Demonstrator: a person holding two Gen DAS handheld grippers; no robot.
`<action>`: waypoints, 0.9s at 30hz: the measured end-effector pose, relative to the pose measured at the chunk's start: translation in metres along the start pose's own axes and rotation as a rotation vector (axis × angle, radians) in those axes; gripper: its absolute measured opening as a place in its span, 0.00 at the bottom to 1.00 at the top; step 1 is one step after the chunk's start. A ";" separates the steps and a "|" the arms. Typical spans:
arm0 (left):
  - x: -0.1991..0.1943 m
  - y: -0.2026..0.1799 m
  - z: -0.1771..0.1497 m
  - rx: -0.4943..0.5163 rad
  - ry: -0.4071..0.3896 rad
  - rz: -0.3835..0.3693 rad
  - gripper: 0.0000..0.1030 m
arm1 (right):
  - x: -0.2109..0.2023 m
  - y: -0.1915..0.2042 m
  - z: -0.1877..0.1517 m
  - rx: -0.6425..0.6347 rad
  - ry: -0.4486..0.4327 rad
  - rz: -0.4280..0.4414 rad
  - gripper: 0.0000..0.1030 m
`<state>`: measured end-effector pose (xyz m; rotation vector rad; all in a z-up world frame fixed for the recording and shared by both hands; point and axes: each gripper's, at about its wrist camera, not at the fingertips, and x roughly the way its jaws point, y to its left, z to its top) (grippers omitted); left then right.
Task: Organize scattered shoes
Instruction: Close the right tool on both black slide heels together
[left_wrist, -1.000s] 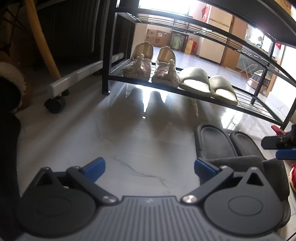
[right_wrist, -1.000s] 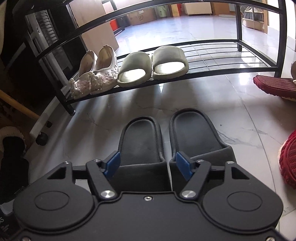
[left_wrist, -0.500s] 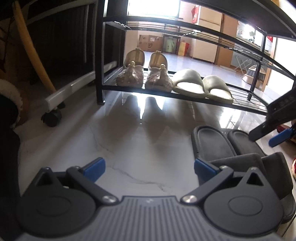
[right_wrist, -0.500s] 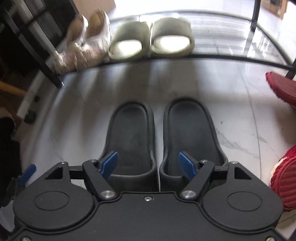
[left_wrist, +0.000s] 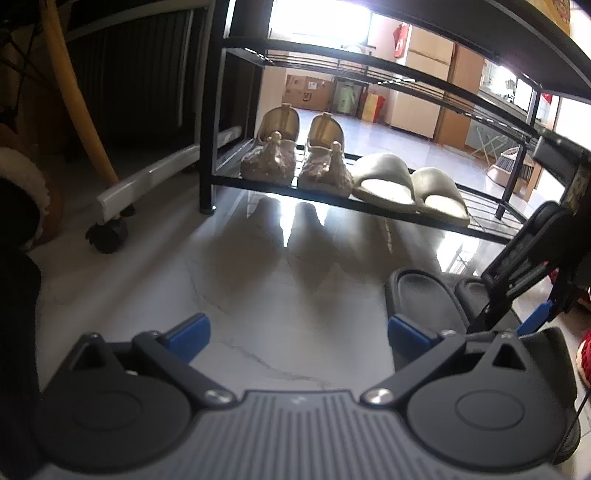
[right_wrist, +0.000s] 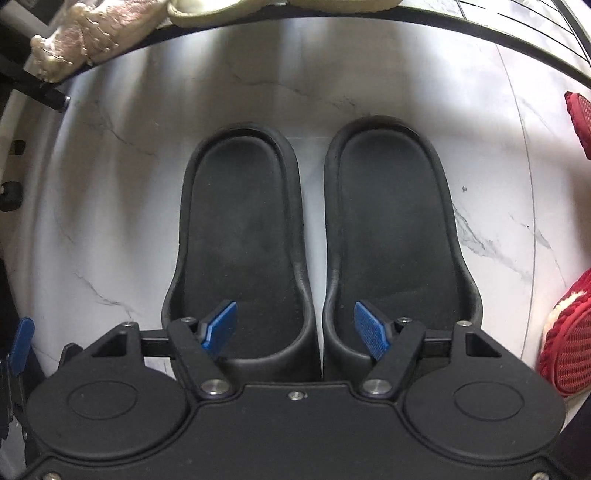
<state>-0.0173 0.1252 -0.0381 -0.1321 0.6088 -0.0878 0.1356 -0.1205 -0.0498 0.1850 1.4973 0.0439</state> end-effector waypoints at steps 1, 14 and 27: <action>0.000 0.000 0.001 0.001 -0.002 -0.001 0.99 | 0.002 0.001 0.000 0.001 0.005 -0.006 0.69; 0.002 0.003 0.003 -0.020 0.005 -0.003 0.99 | 0.014 0.008 -0.004 -0.015 0.059 -0.073 0.61; 0.005 0.003 0.002 -0.012 0.018 0.004 0.99 | 0.023 0.023 0.000 -0.052 0.057 -0.096 0.56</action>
